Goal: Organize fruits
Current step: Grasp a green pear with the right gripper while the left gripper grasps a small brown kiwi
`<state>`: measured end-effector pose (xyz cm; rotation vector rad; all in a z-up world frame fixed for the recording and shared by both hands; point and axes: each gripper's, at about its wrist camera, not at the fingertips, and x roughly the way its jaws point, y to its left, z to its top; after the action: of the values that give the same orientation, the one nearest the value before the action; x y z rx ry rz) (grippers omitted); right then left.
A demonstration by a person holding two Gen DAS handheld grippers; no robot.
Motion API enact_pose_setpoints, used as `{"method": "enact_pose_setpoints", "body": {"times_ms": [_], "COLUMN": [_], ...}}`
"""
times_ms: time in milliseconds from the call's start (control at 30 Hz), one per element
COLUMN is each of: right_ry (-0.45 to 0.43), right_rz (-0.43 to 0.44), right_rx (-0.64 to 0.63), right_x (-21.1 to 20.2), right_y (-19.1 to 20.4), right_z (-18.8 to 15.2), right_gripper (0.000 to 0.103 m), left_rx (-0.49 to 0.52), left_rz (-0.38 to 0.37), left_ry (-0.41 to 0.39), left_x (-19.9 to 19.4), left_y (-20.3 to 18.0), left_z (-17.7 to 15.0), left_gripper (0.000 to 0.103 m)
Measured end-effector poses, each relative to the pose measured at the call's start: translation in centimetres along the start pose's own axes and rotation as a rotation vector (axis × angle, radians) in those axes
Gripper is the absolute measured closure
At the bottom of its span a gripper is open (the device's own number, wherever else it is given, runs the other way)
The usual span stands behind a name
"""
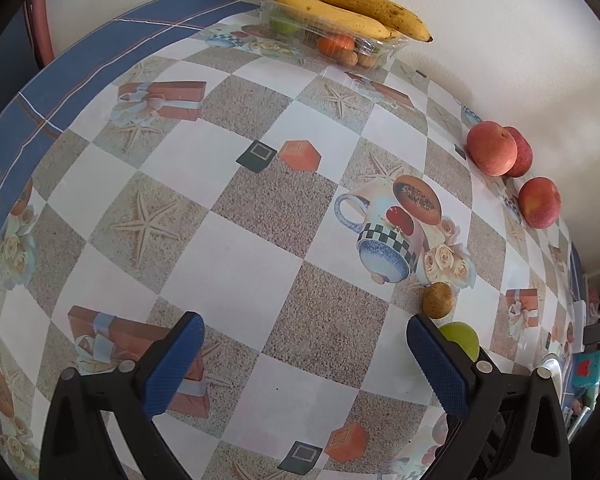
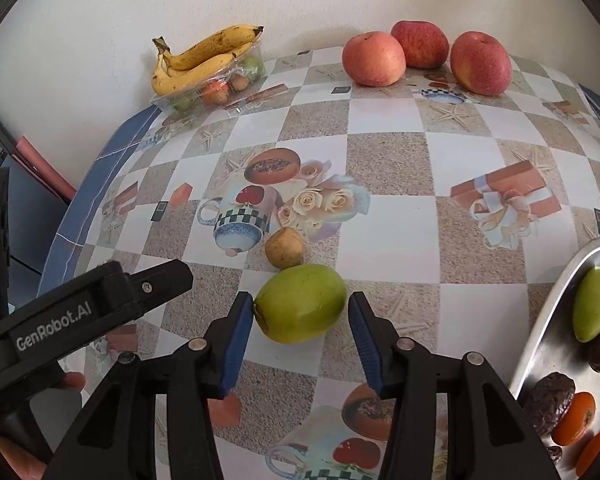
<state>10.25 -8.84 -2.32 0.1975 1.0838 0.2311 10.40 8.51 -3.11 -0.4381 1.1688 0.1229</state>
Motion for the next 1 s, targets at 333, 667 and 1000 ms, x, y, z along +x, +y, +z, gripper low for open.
{"method": "enact_pose_setpoints", "body": {"times_ms": [333,667,1000], "right_ry": [-0.016,-0.014,-0.039], "right_rz": [-0.012,0.013,-0.011], "right_rx": [-0.015,0.012,0.032], "right_x": [0.4,0.9,-0.6], "right_y": [0.3,0.0,-1.0], "right_z": [0.2,0.5,0.8], "right_gripper": [0.051,0.05,0.05], "left_rx": [-0.006,-0.037,-0.029], "left_rz": [-0.006,-0.026,-0.13], "left_ry": [-0.001,0.004,0.032], "left_x": [0.1,0.3,0.9], "left_y": [0.1,0.5,-1.1], "left_z": [-0.1,0.0,0.1], "left_gripper": [0.001,0.001,0.013]}}
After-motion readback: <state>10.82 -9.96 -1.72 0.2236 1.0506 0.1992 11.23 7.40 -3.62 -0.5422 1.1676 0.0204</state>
